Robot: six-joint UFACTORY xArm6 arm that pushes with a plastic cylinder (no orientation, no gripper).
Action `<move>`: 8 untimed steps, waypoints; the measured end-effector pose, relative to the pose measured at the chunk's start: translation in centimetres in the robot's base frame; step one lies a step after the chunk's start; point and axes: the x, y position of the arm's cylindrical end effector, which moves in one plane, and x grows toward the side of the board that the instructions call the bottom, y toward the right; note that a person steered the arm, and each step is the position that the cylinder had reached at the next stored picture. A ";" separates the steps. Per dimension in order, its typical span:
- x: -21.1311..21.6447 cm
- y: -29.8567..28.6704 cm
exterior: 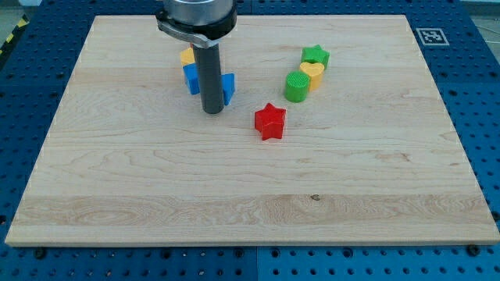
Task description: Slightly push the red star to the right
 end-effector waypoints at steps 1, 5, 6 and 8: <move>0.0 0.0; 1.5 2.3; 1.5 2.3; 1.1 6.0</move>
